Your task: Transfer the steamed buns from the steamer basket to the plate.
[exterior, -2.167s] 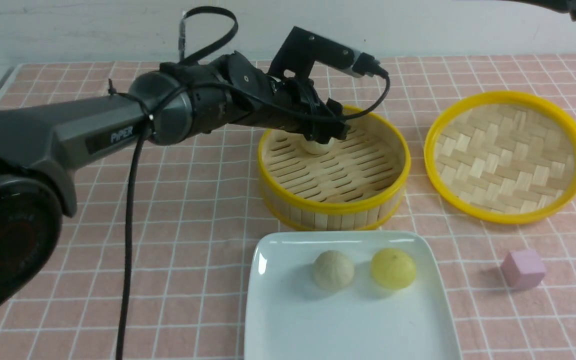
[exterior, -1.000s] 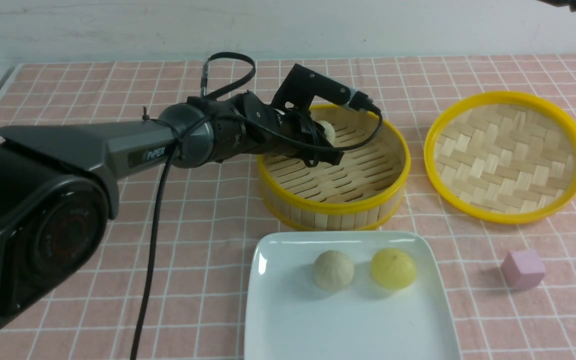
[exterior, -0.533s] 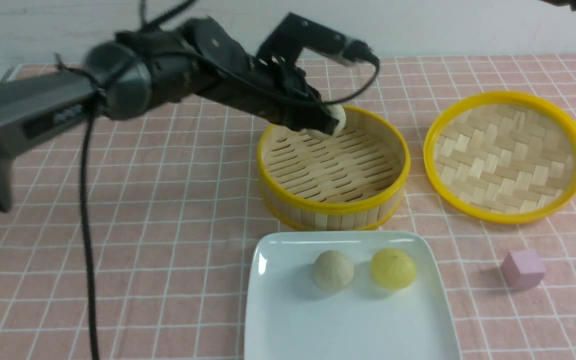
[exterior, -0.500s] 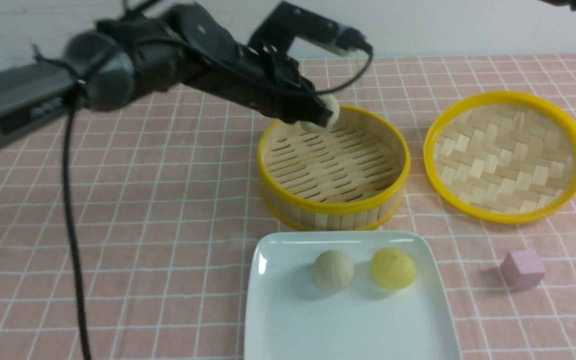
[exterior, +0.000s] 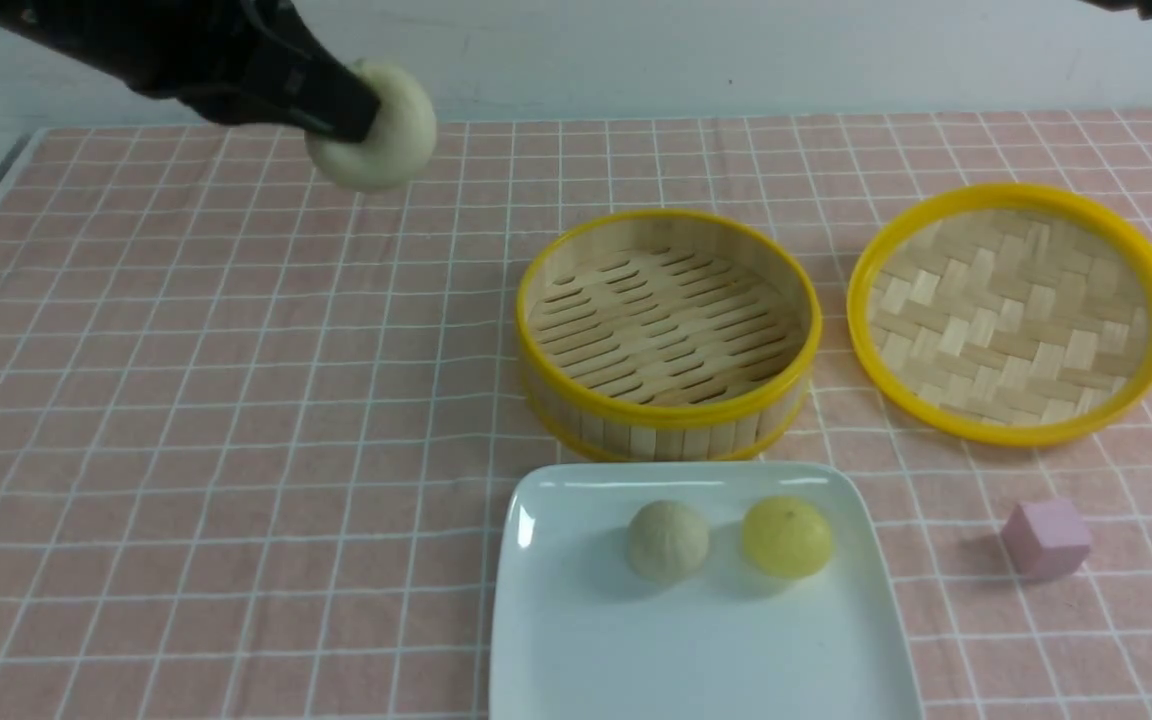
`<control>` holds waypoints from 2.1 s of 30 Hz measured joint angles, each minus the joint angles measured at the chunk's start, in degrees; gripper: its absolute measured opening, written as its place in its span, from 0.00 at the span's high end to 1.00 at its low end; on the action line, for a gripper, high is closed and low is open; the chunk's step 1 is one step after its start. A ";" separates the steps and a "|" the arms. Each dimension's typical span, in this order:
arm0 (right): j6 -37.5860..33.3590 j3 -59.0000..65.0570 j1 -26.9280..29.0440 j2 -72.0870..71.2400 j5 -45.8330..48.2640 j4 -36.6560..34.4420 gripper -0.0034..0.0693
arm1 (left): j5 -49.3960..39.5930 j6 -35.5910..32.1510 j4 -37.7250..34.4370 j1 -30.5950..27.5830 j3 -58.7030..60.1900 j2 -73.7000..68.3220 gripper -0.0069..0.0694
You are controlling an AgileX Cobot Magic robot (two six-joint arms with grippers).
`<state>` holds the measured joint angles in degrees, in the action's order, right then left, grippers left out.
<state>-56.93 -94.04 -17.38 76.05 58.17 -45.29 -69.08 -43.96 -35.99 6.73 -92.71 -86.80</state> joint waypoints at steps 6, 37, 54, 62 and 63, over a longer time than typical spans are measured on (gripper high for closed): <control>0.00 0.00 0.00 0.00 0.00 -1.79 0.35 | -1.56 4.13 0.14 0.66 3.99 0.00 0.87; -0.56 4.37 0.00 0.46 -0.20 -2.26 0.35 | 20.51 4.45 3.92 18.71 17.70 -25.34 0.86; -0.92 4.37 0.00 0.46 -1.42 -2.26 0.35 | 13.35 4.45 2.46 18.71 12.23 -25.90 0.74; -0.92 4.37 0.00 0.46 -1.47 -2.26 0.35 | 7.37 6.61 2.46 18.71 7.62 -25.90 0.36; -0.92 4.37 0.00 0.46 -1.47 -2.26 0.35 | 7.01 6.93 2.46 18.71 7.54 -25.90 0.34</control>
<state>-57.85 -89.67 -17.38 76.52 56.70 -47.55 -62.07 -37.03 -33.53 25.44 -85.17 -112.71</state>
